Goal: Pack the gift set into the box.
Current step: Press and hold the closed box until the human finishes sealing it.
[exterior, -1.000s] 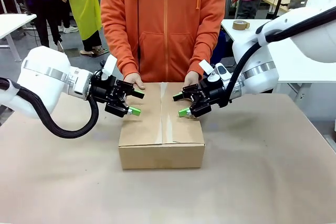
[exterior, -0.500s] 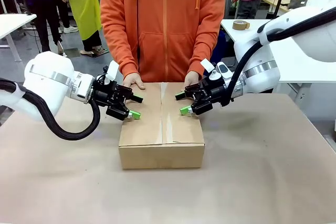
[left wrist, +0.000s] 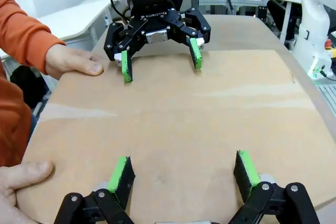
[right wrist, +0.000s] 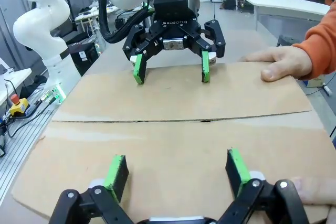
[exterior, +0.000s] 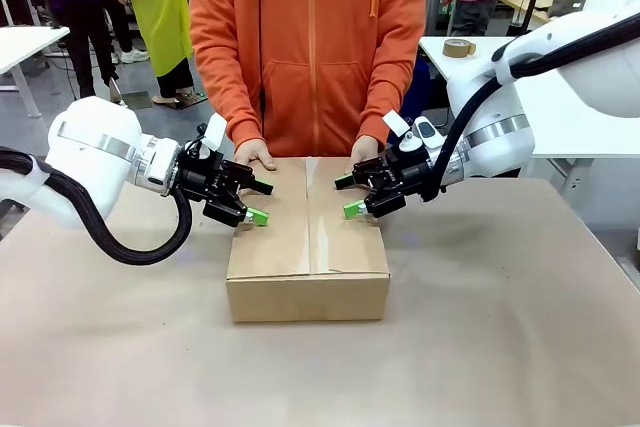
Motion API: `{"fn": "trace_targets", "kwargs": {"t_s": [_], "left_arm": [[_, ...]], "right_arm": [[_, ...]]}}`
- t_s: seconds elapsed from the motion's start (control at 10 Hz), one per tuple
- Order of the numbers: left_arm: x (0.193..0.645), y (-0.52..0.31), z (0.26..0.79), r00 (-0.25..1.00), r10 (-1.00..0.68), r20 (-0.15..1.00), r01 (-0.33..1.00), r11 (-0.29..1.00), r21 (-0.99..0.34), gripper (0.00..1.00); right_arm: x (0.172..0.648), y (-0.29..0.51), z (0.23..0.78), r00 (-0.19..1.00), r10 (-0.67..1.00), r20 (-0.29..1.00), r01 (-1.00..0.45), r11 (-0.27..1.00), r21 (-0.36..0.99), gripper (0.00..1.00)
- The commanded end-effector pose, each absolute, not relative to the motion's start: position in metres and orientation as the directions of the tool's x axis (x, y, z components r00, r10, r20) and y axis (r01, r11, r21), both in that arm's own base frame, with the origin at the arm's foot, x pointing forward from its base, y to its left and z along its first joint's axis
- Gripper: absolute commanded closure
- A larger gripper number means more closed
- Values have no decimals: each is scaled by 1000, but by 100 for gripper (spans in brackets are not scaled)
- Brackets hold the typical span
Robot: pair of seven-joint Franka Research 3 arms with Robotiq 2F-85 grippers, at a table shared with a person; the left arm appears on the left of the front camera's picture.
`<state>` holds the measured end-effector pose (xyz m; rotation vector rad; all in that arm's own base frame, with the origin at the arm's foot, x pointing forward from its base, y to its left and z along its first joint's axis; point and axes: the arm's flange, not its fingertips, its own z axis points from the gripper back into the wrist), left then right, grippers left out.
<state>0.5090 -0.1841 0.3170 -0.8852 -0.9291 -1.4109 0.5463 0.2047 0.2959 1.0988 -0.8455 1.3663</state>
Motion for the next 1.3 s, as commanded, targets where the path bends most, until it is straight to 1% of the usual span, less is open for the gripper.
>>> {"fn": "trace_targets", "kwargs": {"t_s": [0.0, 1.2], "left_arm": [[508, -184, 316, -52, -403, 914, 999, -15, 51, 0], [508, -184, 316, -52, -403, 914, 999, -15, 51, 0]], "right_arm": [[546, 204, 293, 73, 320, 945, -988, -107, 113, 0], [546, 204, 293, 73, 320, 945, -988, -107, 113, 0]]}}
